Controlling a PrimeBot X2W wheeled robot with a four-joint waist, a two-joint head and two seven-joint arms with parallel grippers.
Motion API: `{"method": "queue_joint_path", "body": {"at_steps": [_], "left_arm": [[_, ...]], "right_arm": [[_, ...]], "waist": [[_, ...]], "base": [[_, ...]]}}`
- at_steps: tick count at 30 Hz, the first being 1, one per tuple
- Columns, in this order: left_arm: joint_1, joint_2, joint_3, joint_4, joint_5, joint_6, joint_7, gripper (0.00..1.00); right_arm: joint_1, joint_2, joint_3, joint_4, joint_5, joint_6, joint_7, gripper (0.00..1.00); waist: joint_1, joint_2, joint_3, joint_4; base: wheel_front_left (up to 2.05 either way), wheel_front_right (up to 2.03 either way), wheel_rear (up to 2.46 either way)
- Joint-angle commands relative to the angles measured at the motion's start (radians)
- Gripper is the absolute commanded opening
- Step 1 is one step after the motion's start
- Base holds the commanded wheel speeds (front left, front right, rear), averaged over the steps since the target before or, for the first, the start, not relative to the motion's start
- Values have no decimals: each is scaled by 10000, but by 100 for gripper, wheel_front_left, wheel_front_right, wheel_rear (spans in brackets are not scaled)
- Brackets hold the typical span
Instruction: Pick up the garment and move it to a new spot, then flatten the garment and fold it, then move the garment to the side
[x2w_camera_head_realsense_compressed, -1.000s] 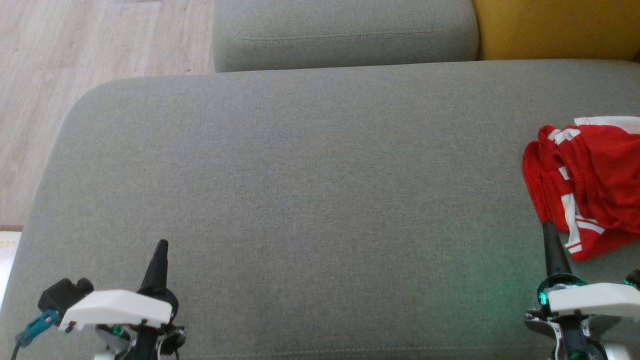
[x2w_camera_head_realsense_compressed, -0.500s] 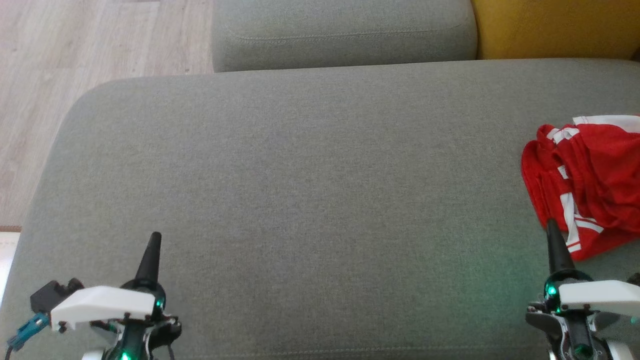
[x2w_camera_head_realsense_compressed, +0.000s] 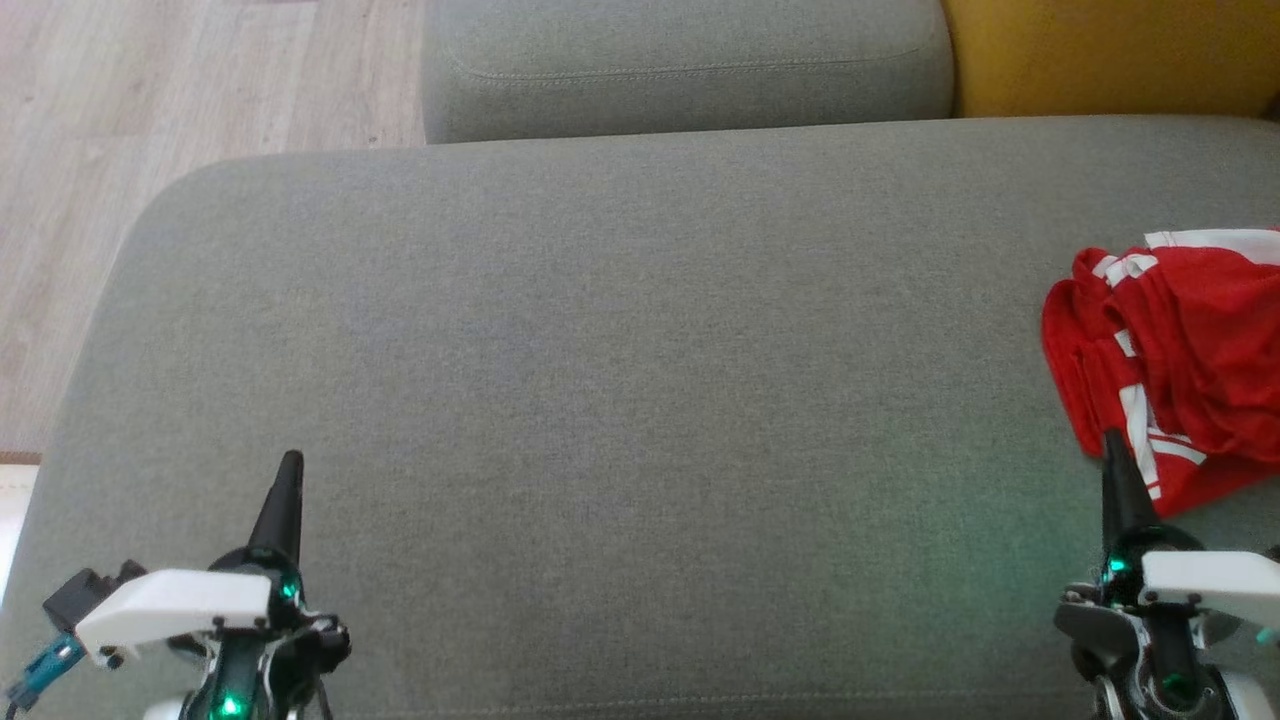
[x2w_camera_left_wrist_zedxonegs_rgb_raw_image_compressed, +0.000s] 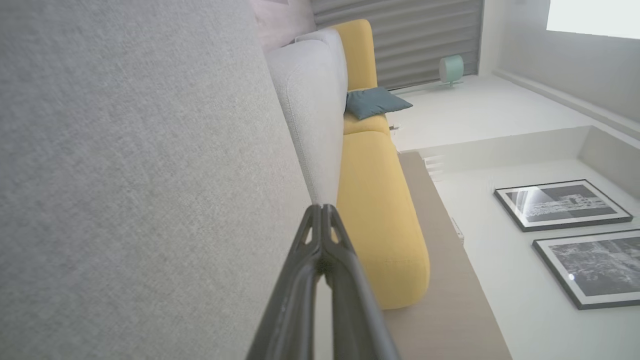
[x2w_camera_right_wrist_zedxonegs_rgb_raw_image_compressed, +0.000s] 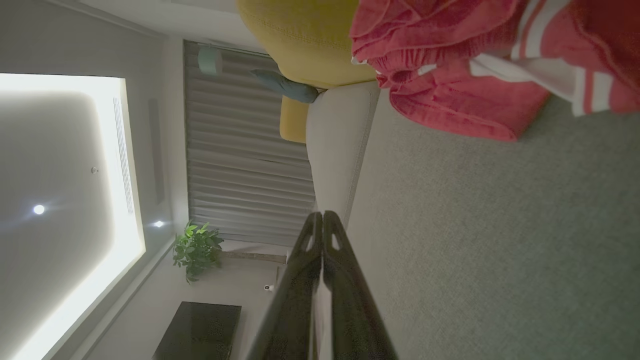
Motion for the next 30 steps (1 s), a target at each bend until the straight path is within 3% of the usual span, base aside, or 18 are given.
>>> {"method": "queue_joint_path", "body": {"at_steps": [1,15,30], "left_arm": [[-587,39,443,-271,-315,-148,99,0],[-774,-123,964,-130,-1964,-500,478,0],[-778,-160,1015,-128,-1921,-500,520,0]], "right_arm": [[-567,-229,141,-229,359,34,98,0],[-881,-224,61,129,2027,39,178,0],[-885,-190,13,132,1987,39,216,0]], "waist": [[-1,0,1,-3],[-1,0,12,-34],[-1,0,12,-34]], "base": [[0,0,0],[0,0,0],[0,0,0]]}}
